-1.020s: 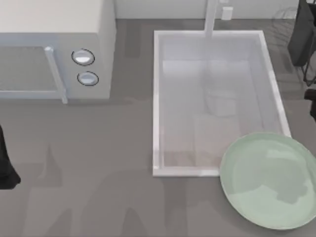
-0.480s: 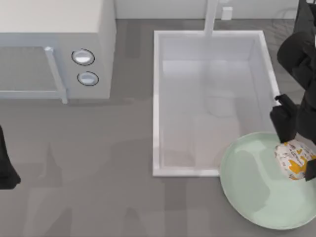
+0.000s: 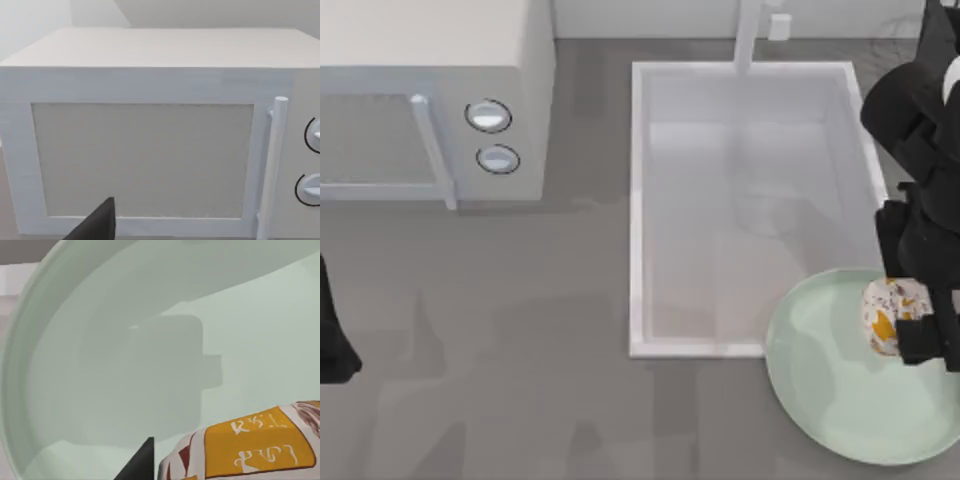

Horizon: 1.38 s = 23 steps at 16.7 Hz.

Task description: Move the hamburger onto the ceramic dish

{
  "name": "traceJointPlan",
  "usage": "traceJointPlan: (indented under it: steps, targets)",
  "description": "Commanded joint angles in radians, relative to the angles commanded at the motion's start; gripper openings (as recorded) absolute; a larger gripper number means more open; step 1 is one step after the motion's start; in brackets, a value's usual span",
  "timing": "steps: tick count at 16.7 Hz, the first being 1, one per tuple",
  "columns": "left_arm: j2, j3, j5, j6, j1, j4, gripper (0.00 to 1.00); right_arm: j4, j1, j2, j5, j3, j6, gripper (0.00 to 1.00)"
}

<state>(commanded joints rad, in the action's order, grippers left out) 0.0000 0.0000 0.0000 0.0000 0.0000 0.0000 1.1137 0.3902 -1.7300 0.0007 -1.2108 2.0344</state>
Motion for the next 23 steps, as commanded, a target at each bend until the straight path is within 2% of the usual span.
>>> traceJointPlan:
  steps: [7, 13, 18, 23]
  targets:
    - [0.0, 0.0, 0.0, 0.0, 0.0, 0.0, 1.0, -0.006, -0.004, -0.001, 0.001, 0.002, 0.016, 0.0]
    - [0.0, 0.0, 0.0, 0.0, 0.0, 0.0, 1.0, -0.166, 0.009, -0.05, 0.0, 0.105, 0.024, 0.0]
    - [0.0, 0.0, 0.0, 0.0, 0.0, 0.0, 1.0, -0.182, 0.01, -0.055, 0.001, 0.119, 0.025, 0.0]
    - [0.0, 0.0, 0.0, 0.0, 0.0, 0.0, 1.0, -0.182, 0.01, -0.055, 0.001, 0.119, 0.025, 0.38]
